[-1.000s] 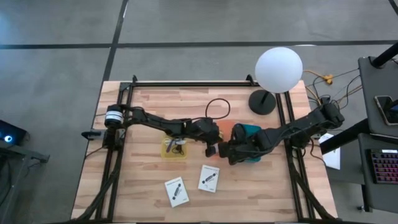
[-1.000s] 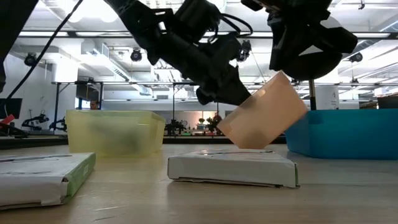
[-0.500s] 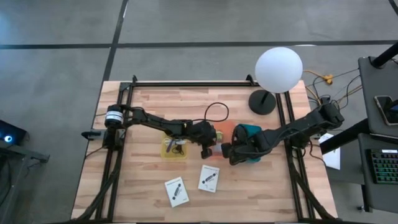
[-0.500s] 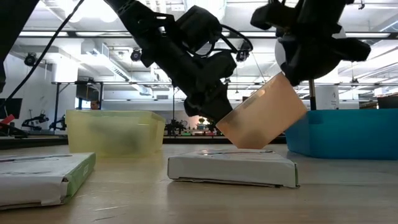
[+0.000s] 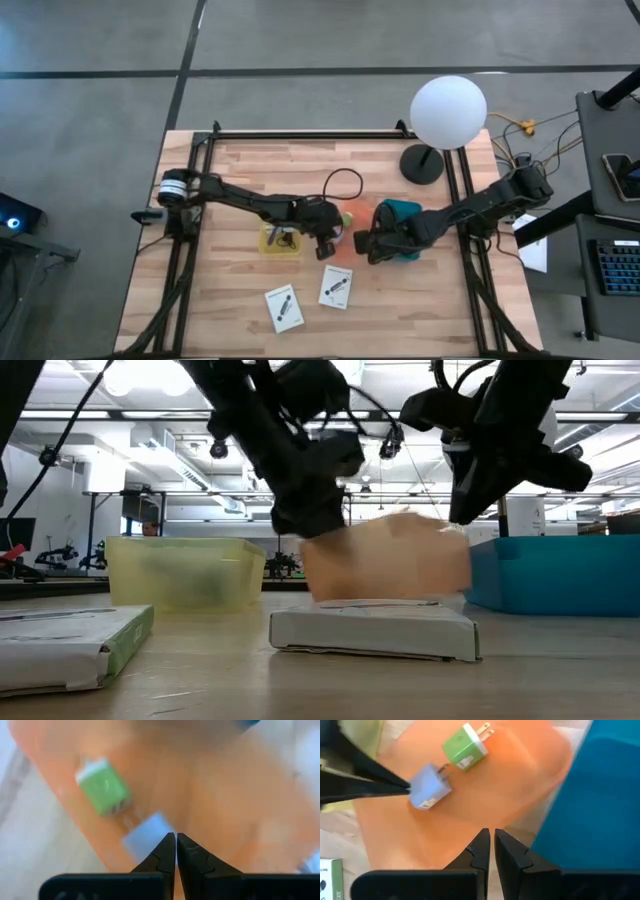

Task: Pick and place items into bin
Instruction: Adjust the orange bin, then put the right white card reader box into the blue bin

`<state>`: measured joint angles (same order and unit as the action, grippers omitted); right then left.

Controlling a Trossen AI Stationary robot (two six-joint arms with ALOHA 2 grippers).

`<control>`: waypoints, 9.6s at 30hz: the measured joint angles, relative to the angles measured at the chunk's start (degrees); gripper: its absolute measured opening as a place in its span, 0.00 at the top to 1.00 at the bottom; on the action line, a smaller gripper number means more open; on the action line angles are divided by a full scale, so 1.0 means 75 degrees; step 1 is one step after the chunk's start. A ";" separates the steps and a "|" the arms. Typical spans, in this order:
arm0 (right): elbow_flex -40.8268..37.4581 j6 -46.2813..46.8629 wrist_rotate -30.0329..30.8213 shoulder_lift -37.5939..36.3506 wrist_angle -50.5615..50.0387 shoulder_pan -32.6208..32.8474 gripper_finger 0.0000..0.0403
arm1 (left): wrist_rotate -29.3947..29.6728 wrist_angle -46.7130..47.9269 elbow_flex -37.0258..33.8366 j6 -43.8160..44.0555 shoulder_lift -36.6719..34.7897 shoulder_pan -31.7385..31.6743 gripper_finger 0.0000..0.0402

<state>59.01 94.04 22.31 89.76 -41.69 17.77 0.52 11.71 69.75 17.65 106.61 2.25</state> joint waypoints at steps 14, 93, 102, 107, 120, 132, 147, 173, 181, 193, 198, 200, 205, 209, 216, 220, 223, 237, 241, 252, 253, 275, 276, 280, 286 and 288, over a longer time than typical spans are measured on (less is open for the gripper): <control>0.0261 -0.1893 0.0060 0.0047 0.0410 -0.1158 0.96 | 0.0182 -0.0012 -0.0221 0.0201 -0.0285 0.0378 1.00; 0.4332 -0.6800 -0.2368 0.4310 0.0115 0.1043 0.96 | 0.0987 0.1078 -0.3347 -0.0193 -0.5249 0.1353 1.00; 0.4385 -0.6765 -0.2113 0.4659 0.0264 0.1395 0.96 | 0.0982 0.1212 -0.3347 -0.0178 -0.5278 0.2266 1.00; 0.4385 -0.6587 -0.2282 0.4699 0.0393 0.1780 0.96 | 0.0989 0.1230 -0.3347 -0.0167 -0.5278 0.2451 1.00; 0.5654 -0.5915 -0.0948 0.4730 -0.0641 0.2402 0.96 | 0.1325 0.0387 -0.3171 0.0250 -0.4750 0.3304 1.00; 0.6142 -0.5835 -0.0395 0.4721 -0.1668 0.3065 0.96 | 0.2939 0.0424 -0.1649 0.1632 -0.2694 0.4552 1.00; 0.5836 -0.2859 -0.0538 0.4712 -0.2283 0.4144 0.86 | 0.2979 0.0390 0.0333 0.3161 -0.0387 0.4566 0.85; 0.4488 -0.2714 0.0130 0.4683 -0.1618 0.4212 0.68 | 0.2232 -0.0837 0.0631 0.2804 0.0907 0.4454 0.87; 0.4356 -0.3143 0.0090 0.4683 -0.1636 0.4081 0.68 | 0.2178 -0.1301 0.0643 0.2771 0.1202 0.4151 0.87; 0.4356 -0.3816 0.0009 0.4683 -0.1339 0.3763 0.71 | 0.1553 -0.0908 0.0636 0.2759 0.1500 0.4000 0.87; 0.4356 -0.4451 0.0009 0.4683 -0.0746 0.3738 0.69 | 0.1528 -0.0636 0.0573 0.2753 0.1502 0.4012 0.87; 0.4356 -0.4599 0.0003 0.4683 -0.0654 0.3735 0.68 | 0.1501 -0.0600 0.0532 0.2781 0.1406 0.4027 0.87; 0.4356 -0.4568 -0.0003 0.4683 -0.0752 0.3725 0.66 | 0.1997 -0.0701 0.0535 0.2516 0.0881 0.4085 0.87; 0.4347 -0.4562 0.0000 0.4683 -0.0793 0.3720 0.65 | 0.1875 -0.1178 0.0502 0.2151 0.0813 0.4046 0.87; 0.4344 -0.4538 -0.0030 0.4683 -0.0774 0.3723 0.66 | 0.1395 -0.1648 0.0347 0.1797 0.1065 0.3845 0.87; 0.4344 -0.4541 -0.0051 0.4683 -0.0700 0.3723 0.65 | 0.1182 -0.1591 0.0230 0.1809 0.1198 0.3763 0.87; 0.4344 -0.4590 -0.0162 0.4683 -0.0626 0.3723 0.64 | 0.0977 -0.1703 0.0237 0.1858 0.1300 0.3758 0.87; 0.4344 -0.4623 -0.0189 0.4686 -0.0601 0.3677 0.64 | 0.1023 -0.1994 0.0361 0.1996 0.1162 0.3721 0.87; 0.4344 -0.4626 -0.0189 0.4686 -0.0591 0.3679 0.65 | 0.1124 -0.2414 0.0360 0.1993 0.1213 0.3710 0.87; 0.4344 -0.4619 -0.0236 0.4686 -0.0560 0.3674 0.64 | 0.0963 -0.1842 0.0006 0.2007 0.1352 0.3708 0.87; 0.4344 -0.4629 -0.0236 0.4686 -0.0555 0.3674 0.64 | 0.0954 -0.1822 -0.0047 0.2013 0.1352 0.3709 0.87; 0.4346 -0.4434 -0.0376 0.4626 -0.0653 0.3485 0.69 | 0.0964 -0.2225 -0.0385 0.2363 0.1145 0.3700 0.87; 0.4379 -0.4461 -0.0373 0.4576 -0.0730 0.3484 0.70 | 0.0967 -0.2215 -0.0404 0.2396 0.1142 0.3700 0.87; 0.4487 -0.4545 -0.0231 0.4383 -0.0988 0.3476 0.71 | 0.0965 -0.2242 -0.0434 0.2398 0.1142 0.3700 0.87; 0.4476 -0.5093 -0.0316 0.4428 -0.0362 0.3324 0.71 | 0.0967 -0.2242 -0.0459 0.2398 0.1153 0.3694 0.87; 0.4472 -0.5269 -0.0533 0.4538 -0.0114 0.3207 0.71 | 0.0967 -0.2243 -0.0462 0.2407 0.1162 0.3694 0.87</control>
<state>92.55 54.52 18.30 123.79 -42.54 41.82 7.77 -5.11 66.28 35.70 115.33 29.95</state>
